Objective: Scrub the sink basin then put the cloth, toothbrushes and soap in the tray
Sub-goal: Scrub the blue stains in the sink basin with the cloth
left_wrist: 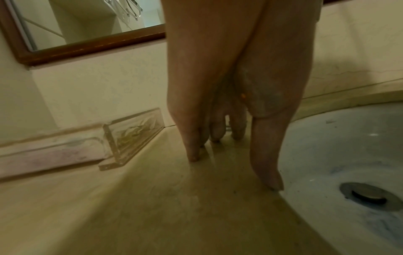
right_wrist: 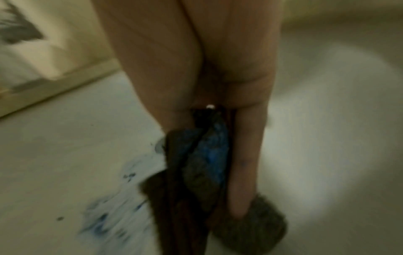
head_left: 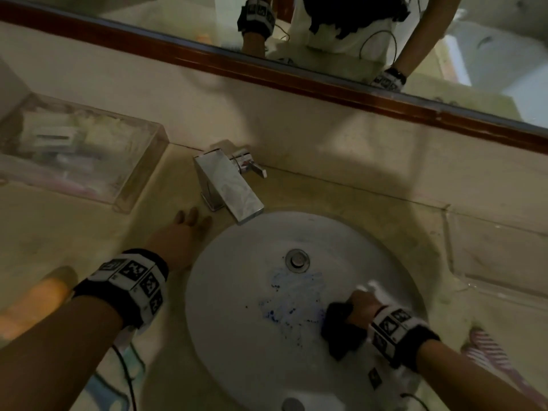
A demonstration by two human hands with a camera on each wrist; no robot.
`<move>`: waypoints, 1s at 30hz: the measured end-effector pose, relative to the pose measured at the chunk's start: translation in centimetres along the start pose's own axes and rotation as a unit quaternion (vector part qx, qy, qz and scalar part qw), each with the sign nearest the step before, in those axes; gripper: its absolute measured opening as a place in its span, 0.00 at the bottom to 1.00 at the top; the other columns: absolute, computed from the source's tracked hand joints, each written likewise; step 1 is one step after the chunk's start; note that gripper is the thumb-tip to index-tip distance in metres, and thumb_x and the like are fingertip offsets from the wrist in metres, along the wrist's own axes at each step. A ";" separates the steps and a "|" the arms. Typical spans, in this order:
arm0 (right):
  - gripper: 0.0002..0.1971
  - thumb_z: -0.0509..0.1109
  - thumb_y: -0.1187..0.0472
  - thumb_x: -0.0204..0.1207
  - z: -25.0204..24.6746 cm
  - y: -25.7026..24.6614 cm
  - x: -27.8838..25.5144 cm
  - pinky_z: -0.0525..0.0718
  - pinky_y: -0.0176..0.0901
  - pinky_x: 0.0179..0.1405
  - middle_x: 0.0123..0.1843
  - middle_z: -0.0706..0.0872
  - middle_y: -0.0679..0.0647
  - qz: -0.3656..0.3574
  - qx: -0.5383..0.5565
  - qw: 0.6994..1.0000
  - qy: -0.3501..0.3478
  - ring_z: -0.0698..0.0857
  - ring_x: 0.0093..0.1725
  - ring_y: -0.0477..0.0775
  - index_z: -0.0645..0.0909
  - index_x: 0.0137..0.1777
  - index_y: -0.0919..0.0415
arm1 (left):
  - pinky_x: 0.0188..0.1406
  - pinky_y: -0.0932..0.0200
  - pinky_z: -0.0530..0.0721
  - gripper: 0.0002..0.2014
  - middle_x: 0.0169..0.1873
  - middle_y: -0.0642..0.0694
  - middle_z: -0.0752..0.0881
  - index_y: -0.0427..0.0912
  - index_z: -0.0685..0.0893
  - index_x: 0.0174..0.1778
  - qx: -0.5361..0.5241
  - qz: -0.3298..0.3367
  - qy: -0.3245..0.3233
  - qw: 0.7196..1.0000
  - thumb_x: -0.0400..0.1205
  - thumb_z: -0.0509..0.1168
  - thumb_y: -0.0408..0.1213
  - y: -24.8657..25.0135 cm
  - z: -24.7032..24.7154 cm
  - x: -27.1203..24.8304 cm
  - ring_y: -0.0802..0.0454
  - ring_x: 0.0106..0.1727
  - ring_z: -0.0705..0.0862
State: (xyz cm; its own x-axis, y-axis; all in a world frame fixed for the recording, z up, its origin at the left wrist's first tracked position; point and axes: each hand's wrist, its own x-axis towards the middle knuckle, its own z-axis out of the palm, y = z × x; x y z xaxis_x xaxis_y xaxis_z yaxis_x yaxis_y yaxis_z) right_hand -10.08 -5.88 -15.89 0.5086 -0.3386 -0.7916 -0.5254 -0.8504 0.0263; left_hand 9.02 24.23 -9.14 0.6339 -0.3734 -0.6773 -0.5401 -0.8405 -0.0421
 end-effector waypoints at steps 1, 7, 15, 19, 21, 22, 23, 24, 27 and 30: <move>0.20 0.62 0.60 0.81 -0.8 0.5 -0.2 0.75 0.46 0.69 0.72 0.77 0.64 0.016 0.007 1.000 0.023 0.77 0.71 0.61 0.73 0.70 0.68 | 0.77 0.46 0.69 0.48 0.84 0.41 0.36 0.50 0.38 0.84 0.003 0.000 -0.002 1.000 0.80 0.68 0.36 0.0 0.1 0.0 0.36 0.85 0.44; 0.25 0.62 0.51 0.80 1.2 1.4 -1.0 0.69 0.44 0.77 0.76 0.73 0.59 0.022 -0.045 0.998 0.027 0.73 0.75 0.57 0.70 0.73 0.63 | 0.77 0.45 0.68 0.49 0.84 0.41 0.36 0.50 0.38 0.84 -0.010 0.002 -0.008 1.000 0.79 0.69 0.37 0.0 0.1 0.3 0.36 0.85 0.43; 0.18 0.58 0.58 0.84 3.4 -3.0 1.3 0.72 0.44 0.72 0.73 0.75 0.61 -0.003 -0.001 1.000 -0.027 0.75 0.73 0.60 0.72 0.69 0.65 | 0.76 0.44 0.70 0.50 0.84 0.41 0.35 0.50 0.38 0.84 -0.002 0.002 -0.005 1.000 0.78 0.71 0.38 -0.3 0.5 0.6 0.36 0.85 0.44; 0.13 0.60 0.57 0.83 1.0 -3.8 1.1 0.77 0.43 0.54 0.55 0.77 0.61 -0.025 0.003 0.999 -0.024 0.80 0.58 0.56 0.70 0.36 0.60 | 0.76 0.43 0.70 0.50 0.84 0.42 0.35 0.51 0.37 0.84 -0.007 0.001 -0.014 1.000 0.79 0.70 0.37 -0.2 0.4 0.5 0.36 0.85 0.43; 0.12 0.61 0.57 0.82 -0.4 -3.6 0.9 0.78 0.44 0.56 0.54 0.78 0.62 -0.037 0.001 0.999 -0.022 0.81 0.60 0.58 0.74 0.38 0.61 | 0.77 0.44 0.69 0.50 0.84 0.42 0.35 0.51 0.38 0.84 -0.004 0.002 -0.009 1.000 0.78 0.70 0.37 -0.2 0.3 0.5 0.37 0.85 0.44; 0.09 0.61 0.58 0.81 -0.9 -3.5 0.5 0.78 0.45 0.61 0.59 0.80 0.63 -0.058 -0.019 0.998 -0.024 0.81 0.64 0.60 0.78 0.49 0.64 | 0.77 0.45 0.69 0.50 0.84 0.42 0.35 0.52 0.38 0.84 -0.005 0.002 -0.005 1.000 0.78 0.70 0.37 -0.3 0.4 0.5 0.37 0.85 0.44; 0.13 0.62 0.58 0.81 -1.1 -3.3 0.0 0.77 0.45 0.66 0.65 0.81 0.62 -0.084 -0.051 0.995 -0.033 0.79 0.67 0.61 0.79 0.60 0.66 | 0.77 0.45 0.69 0.50 0.84 0.42 0.35 0.52 0.38 0.84 -0.007 0.002 -0.003 1.000 0.78 0.71 0.36 -0.3 0.4 0.5 0.37 0.85 0.44; 0.17 0.63 0.58 0.80 -1.1 -3.3 -0.6 0.75 0.46 0.69 0.69 0.79 0.61 -0.119 -0.084 0.988 -0.059 0.78 0.69 0.61 0.77 0.66 0.64 | 0.77 0.45 0.69 0.50 0.84 0.43 0.35 0.52 0.38 0.84 -0.009 0.002 -0.002 1.000 0.78 0.70 0.36 -0.3 0.4 0.4 0.38 0.85 0.43; 0.19 0.64 0.58 0.80 1.1 -4.1 -3.2 0.73 0.52 0.75 0.71 0.77 0.62 -0.257 -0.156 0.938 -0.173 0.76 0.70 0.63 0.76 0.70 0.61 | 0.79 0.44 0.68 0.50 0.84 0.41 0.35 0.50 0.38 0.84 -0.009 0.006 -0.006 1.000 0.79 0.70 0.36 -0.3 0.4 0.5 0.36 0.85 0.43; 0.17 0.63 0.59 0.81 3.5 -5.7 -3.9 0.76 0.55 0.67 0.66 0.78 0.69 -0.301 -0.227 0.904 -0.201 0.79 0.64 0.68 0.77 0.65 0.68 | 0.80 0.44 0.66 0.50 0.84 0.40 0.34 0.50 0.37 0.84 -0.010 0.007 -0.011 1.000 0.79 0.70 0.36 -0.3 0.4 0.5 0.36 0.85 0.42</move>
State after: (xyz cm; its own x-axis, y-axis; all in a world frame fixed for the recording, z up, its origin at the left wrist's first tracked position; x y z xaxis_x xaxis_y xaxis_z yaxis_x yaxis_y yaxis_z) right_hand -11.48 1.72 -15.10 0.2731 0.3376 -0.9008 0.1447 -0.9402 -0.3085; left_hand 9.28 24.42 -9.74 0.6140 -0.3758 -0.6941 -0.5373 -0.8432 -0.0188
